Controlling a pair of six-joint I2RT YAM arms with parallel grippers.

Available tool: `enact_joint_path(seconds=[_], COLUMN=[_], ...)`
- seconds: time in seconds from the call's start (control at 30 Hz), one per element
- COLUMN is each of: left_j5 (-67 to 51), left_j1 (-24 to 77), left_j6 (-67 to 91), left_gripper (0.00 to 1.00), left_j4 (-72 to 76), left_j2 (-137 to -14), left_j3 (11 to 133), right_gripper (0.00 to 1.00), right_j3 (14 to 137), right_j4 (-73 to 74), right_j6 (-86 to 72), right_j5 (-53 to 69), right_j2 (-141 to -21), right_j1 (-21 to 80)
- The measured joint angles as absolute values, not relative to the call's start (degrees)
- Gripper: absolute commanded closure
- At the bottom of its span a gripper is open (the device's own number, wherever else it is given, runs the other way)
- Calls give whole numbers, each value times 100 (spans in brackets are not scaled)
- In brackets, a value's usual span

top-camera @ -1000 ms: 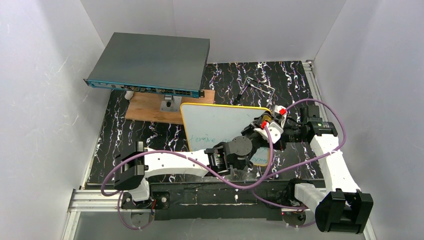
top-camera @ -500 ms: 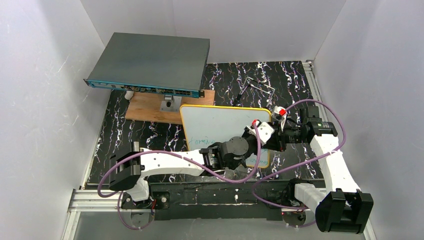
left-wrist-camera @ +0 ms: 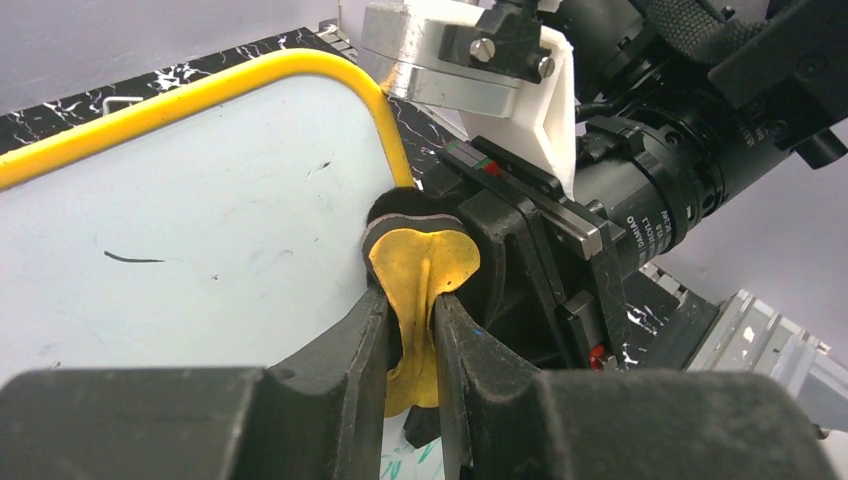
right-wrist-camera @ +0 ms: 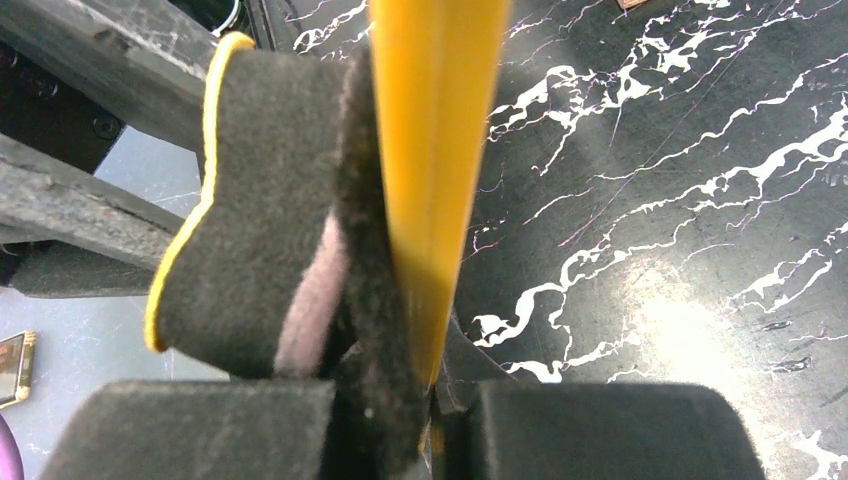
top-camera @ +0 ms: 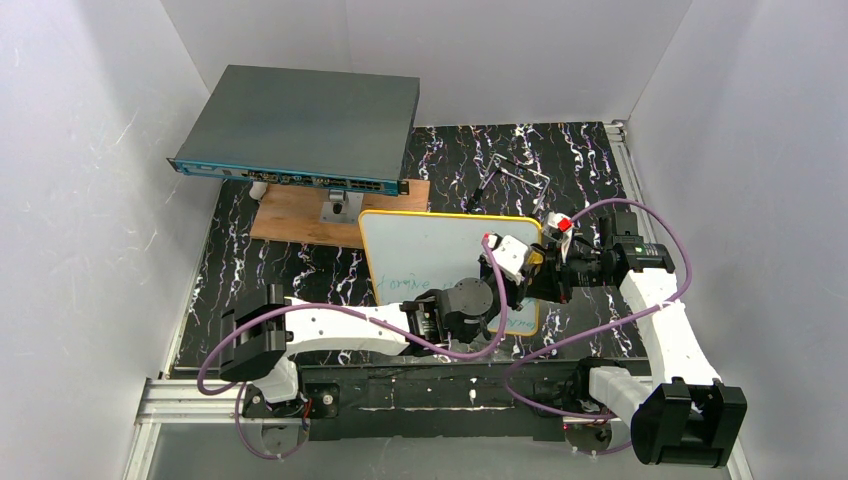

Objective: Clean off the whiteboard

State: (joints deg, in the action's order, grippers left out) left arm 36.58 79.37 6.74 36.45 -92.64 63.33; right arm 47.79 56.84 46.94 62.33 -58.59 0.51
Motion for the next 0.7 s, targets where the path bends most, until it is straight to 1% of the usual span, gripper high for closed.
enact_joint_path(seconds=[0.23,0.53,0.7], left_j5=[3774,3844,3743], left_j1=[7957,8097,8162], left_j6=[1002,982,904], left_gripper=[100,100,100], left_j4=[3612,3262,2729], left_j2=[-9327,-9386,-9404], left_j3=[6366,6479,6466], right_gripper=[99,99,99], right_j3=[4779,4775,4716], right_j4=[5682,5695,5686], right_j6=[4685,4692,4716], right_j5=[6226,6226,6233], right_j2=[-5861,-5861,-5861], right_j1=[51,49,47])
